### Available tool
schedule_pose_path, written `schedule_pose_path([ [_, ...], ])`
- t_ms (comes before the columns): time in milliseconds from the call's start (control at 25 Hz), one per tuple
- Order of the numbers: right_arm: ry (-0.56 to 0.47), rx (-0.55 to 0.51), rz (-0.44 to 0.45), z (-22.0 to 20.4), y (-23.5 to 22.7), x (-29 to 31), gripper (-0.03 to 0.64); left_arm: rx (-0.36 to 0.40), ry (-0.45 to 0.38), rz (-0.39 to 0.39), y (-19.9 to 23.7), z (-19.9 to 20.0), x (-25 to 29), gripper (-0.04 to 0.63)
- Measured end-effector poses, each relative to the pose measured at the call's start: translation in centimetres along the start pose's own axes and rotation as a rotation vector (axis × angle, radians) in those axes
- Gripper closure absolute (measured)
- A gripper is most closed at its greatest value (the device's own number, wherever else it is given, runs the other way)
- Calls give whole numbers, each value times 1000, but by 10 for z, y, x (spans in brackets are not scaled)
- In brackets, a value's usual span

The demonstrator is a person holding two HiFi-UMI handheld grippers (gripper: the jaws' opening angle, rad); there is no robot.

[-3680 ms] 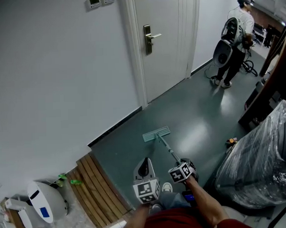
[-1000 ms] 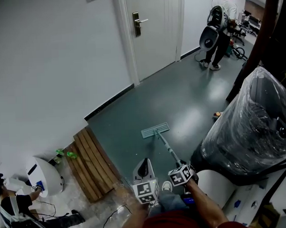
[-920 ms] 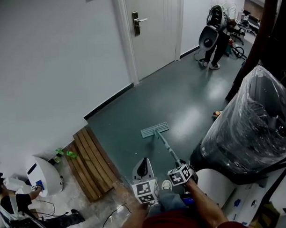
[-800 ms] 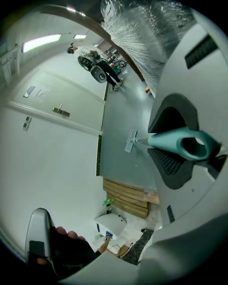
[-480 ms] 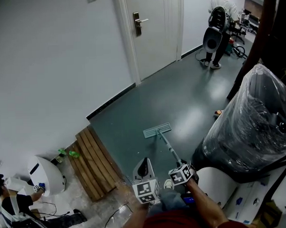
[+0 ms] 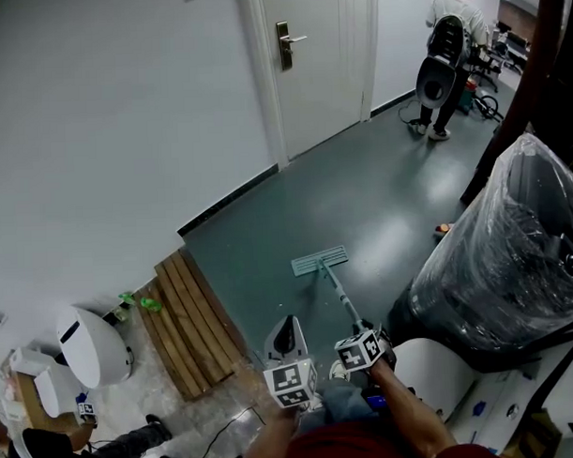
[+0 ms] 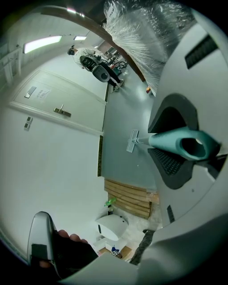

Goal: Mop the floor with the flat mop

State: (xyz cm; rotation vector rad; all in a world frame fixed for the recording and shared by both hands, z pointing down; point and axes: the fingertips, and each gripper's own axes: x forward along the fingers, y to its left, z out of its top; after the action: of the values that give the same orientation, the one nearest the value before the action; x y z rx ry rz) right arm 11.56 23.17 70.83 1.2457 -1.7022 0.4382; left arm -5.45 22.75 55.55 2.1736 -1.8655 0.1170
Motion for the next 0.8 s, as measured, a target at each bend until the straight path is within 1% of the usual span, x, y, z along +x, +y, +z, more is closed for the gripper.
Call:
schedule_pose_path([
  [440, -1, -15, 1, 21, -5, 19, 500, -1, 13, 30, 14, 1, 19, 581],
  [800, -15, -12, 22, 52, -35, 49, 500, 13, 18, 46, 6, 12, 69, 581],
])
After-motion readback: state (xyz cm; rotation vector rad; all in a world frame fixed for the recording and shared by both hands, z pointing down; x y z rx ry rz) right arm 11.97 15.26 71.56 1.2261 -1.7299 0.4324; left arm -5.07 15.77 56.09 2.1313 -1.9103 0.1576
